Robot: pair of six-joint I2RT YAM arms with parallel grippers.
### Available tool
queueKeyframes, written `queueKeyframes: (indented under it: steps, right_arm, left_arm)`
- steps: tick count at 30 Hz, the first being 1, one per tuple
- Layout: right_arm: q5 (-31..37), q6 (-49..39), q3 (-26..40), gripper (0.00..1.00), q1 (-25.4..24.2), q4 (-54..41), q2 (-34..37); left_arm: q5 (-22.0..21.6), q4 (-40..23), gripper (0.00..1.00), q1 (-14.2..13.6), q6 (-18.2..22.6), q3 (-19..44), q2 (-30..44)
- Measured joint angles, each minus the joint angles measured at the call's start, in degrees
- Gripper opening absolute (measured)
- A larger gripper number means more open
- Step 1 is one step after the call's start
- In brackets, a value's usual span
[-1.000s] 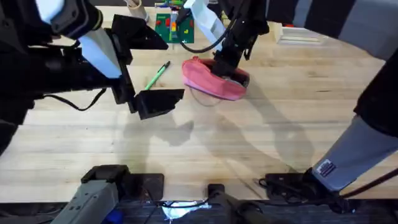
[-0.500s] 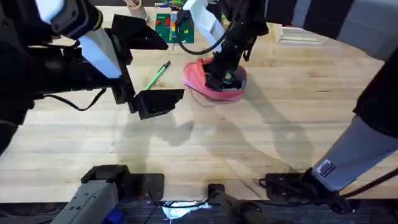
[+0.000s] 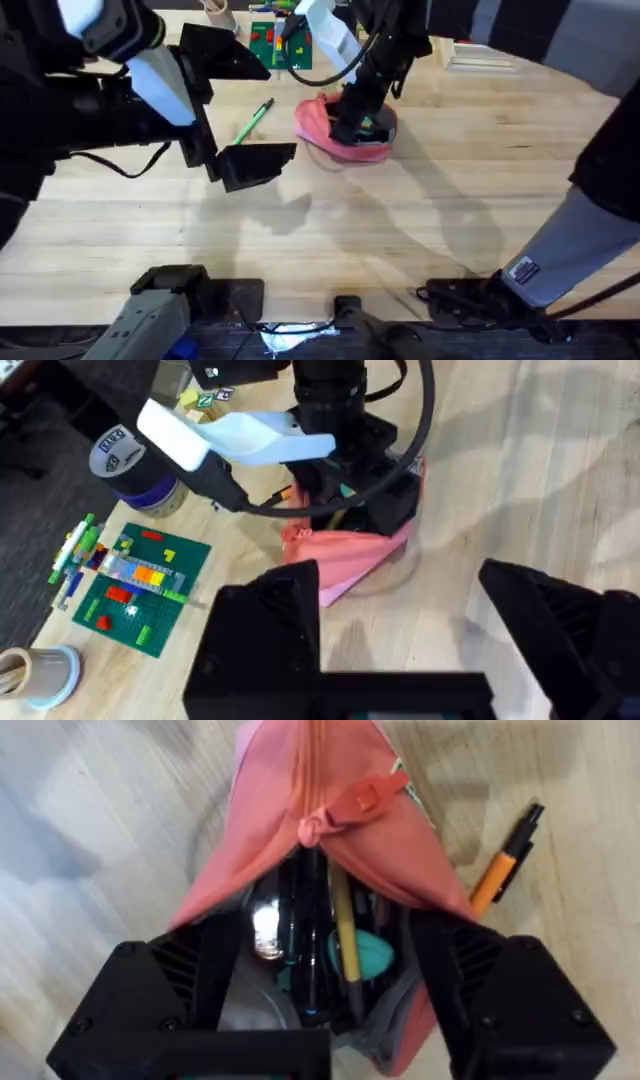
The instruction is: Unzip the bag, pick up the pens from the table one at a time and place them inside, then zip the bag closed.
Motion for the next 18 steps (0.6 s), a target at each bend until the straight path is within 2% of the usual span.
queueKeyframes:
  steps: [3, 4, 8, 14, 18]
  right_arm:
    - [-0.1, 1.0, -0.1, 0.996, 0.0, -1.2, -1.6]
    - [0.1, 2.0, -0.2, 0.996, 0.0, -2.2, -5.3]
    - [0.1, 3.1, -0.2, 0.996, -0.2, -3.3, -11.9]
    - [0.0, 6.8, -0.2, 0.996, -1.2, -5.0, -18.6]
    - [0.1, 9.4, -0.2, 0.996, -2.6, -6.9, -20.9]
  left_arm:
    - [0.0, 0.0, 0.993, 0.0, 0.0, 0.0, 0.0]
    - [0.0, 0.0, 0.993, 0.0, 0.0, 0.0, 0.0]
    - [0.0, 0.0, 0.993, 0.0, 0.0, 0.0, 0.0]
    - [-0.2, 0.1, 0.993, 0.0, 0.0, 0.0, 0.0]
    - [-4.4, 0.0, 0.993, 0.0, -0.1, 0.0, 0.0]
